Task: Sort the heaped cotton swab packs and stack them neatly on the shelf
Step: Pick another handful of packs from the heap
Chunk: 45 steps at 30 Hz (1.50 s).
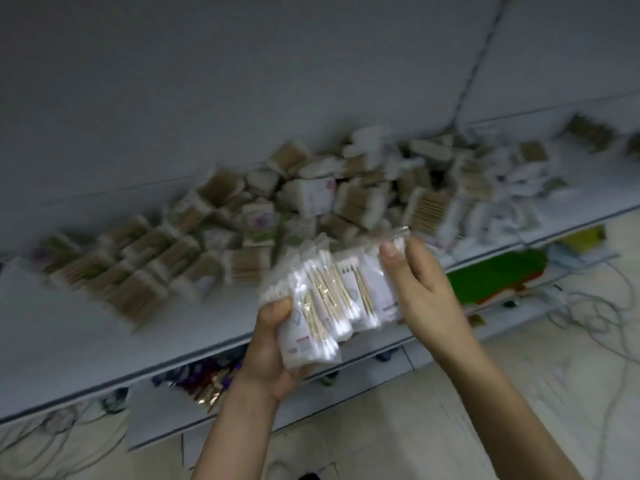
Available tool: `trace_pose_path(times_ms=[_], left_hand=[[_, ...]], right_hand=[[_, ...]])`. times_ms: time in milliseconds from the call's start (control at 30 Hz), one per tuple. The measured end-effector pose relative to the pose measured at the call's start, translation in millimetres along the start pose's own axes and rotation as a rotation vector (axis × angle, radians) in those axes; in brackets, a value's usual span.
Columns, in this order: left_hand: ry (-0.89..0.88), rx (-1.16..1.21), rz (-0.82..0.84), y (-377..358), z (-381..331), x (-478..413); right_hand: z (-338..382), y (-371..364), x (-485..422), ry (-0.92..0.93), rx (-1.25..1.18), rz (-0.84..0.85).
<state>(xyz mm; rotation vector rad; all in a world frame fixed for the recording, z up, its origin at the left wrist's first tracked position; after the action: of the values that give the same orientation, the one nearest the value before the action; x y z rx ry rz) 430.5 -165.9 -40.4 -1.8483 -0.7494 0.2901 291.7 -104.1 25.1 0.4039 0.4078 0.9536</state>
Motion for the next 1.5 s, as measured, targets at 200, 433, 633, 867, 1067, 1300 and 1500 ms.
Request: trace_pose_path(times_ms=[200,433,633,867,1067,1300,1500], left_hand=[[0.164,0.012,0.064,-76,140,-39],[0.366,0.071,0.242,-159,301,-83],[0.44,0.09,0.338,-210,374,-127],[0.458,-0.247,0.374,-227,420,-218],[0.414,-0.192,0.483,-259,453,-342],[0.349,-0.005,0.248,-289,495,-451],[0.163,0.126,-0.16,-268,484,-485]], right_hand=[[-85,132,46,-0.063,-0.015,-0.128],[-174,269,85,-0.275,-0.18,-0.221],[-218,366,85,-0.25,-0.102,-0.295],[-272,471,14,-0.193,0.362,0.129],[-317,546,-88,-0.174,0.451,0.261],[-378,605,-190,-0.177,0.606,0.197],[-405,619,-298,0.044,0.715,0.099]])
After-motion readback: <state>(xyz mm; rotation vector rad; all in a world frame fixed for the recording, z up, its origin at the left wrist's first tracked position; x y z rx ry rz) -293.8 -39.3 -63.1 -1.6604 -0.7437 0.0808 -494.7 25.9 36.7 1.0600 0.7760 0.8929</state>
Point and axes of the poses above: each hand's wrist, its own x-axis away from the middle knuckle, its own y-axis out of the back of the hand, z = x × y, the point moved 4 cm from there along -x, towards the middle knuckle, and after that the axes turned 11 degrees about x, right-handed, at the moved point
